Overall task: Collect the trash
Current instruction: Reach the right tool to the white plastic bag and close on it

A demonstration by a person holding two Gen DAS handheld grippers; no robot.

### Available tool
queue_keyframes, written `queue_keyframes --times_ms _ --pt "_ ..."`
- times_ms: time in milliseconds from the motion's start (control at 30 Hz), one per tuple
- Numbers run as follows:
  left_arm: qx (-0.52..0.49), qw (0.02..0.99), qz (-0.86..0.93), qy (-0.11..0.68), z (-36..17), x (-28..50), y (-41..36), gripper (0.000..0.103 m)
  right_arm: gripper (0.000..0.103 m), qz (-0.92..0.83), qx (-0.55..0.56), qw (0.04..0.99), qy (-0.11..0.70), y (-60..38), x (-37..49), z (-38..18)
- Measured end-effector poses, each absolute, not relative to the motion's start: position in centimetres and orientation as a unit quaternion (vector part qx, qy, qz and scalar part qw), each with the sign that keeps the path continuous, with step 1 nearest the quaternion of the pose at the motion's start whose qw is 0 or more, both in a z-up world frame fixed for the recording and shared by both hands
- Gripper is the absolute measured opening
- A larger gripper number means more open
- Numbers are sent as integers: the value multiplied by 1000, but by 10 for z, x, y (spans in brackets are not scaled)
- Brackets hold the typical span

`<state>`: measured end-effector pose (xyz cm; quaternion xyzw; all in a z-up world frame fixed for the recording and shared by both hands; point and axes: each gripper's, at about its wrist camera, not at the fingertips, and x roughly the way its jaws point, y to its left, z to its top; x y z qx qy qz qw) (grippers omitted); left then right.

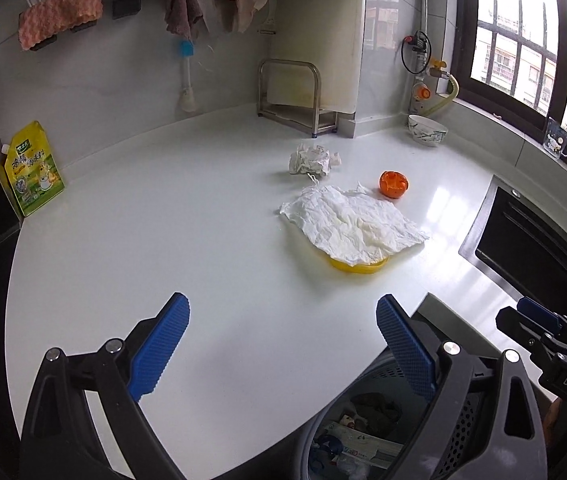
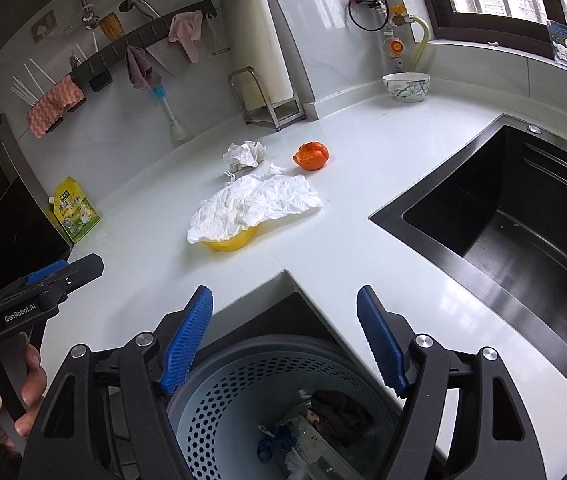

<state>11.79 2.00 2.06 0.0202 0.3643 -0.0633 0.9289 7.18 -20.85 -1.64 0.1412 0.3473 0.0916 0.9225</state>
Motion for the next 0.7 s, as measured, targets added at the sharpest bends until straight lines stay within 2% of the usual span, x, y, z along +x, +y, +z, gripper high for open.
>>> queue_keyframes --times_ms 333,700 --pt "23 926 -53 372 12 168 7 94 71 95 145 914 367 -217 126 -20" --pt "27 925 -25 378 2 185 25 94 71 138 109 900 399 -183 200 -29"
